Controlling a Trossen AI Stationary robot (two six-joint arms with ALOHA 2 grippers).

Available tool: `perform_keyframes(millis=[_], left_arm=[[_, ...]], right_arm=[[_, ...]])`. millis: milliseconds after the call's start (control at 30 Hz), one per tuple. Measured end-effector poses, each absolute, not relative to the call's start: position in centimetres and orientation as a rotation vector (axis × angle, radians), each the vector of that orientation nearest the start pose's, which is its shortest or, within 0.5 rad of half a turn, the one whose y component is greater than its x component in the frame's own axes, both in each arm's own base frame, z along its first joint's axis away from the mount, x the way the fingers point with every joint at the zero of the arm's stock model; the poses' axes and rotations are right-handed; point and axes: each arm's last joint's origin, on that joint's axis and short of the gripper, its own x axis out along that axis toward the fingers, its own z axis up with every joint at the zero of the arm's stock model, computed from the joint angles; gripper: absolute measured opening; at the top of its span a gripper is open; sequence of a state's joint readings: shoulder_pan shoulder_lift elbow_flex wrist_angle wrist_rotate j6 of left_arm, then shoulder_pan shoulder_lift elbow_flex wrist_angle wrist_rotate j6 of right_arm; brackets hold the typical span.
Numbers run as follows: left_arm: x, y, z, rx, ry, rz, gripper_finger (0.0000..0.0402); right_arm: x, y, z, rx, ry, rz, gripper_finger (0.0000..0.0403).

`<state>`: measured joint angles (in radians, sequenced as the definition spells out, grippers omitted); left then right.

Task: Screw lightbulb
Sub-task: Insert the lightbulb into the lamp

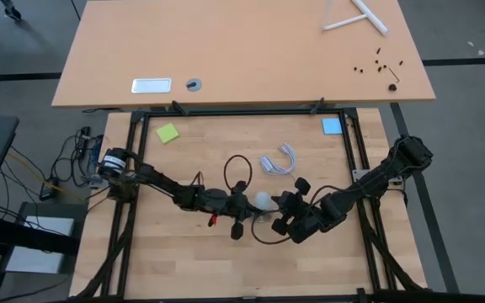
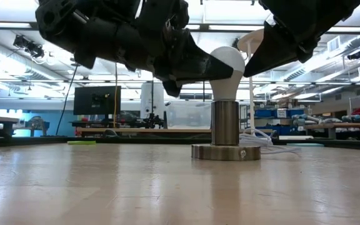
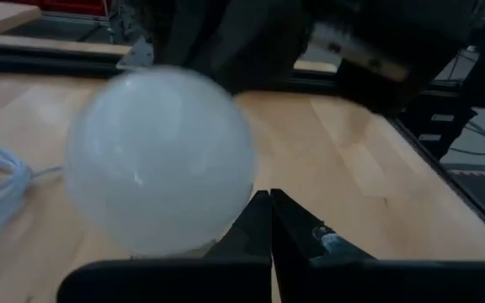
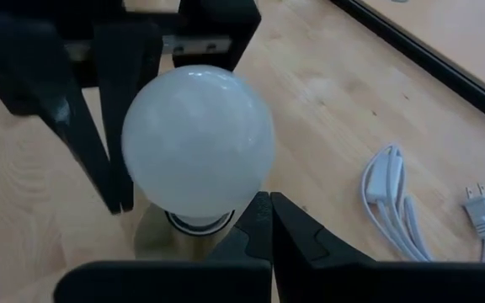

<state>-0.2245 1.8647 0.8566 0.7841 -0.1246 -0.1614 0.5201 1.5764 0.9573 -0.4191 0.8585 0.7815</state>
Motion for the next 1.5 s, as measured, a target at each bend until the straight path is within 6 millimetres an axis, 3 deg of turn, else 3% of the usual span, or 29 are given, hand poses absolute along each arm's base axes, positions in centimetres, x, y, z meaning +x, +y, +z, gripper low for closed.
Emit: perform_keyframes(millis=[367, 700, 1100, 1500], left_arm=[[34.2, -8.2, 17.1, -0.095, 0.213, -0.054, 0.0000], [34.1, -8.9, 17.1, -0.110, 0.210, -0.073, 0.0000], [34.1, -8.9, 17.0, -0.114, 0.211, -0.074, 0.0000], [34.1, -8.6, 17.0, -0.106, 0.208, -0.032, 0.0000]], right_arm=[[27.3, 12.9, 20.1, 0.063, 0.607, -0.572, 0.0005], [27.8, 12.6, 20.3, 0.028, 0.578, -0.585, 0.0005], [28.5, 10.4, 20.2, -0.061, 0.623, -0.642, 0.0004], [28.5, 10.9, 20.2, -0.037, 0.628, -0.597, 0.0002]])
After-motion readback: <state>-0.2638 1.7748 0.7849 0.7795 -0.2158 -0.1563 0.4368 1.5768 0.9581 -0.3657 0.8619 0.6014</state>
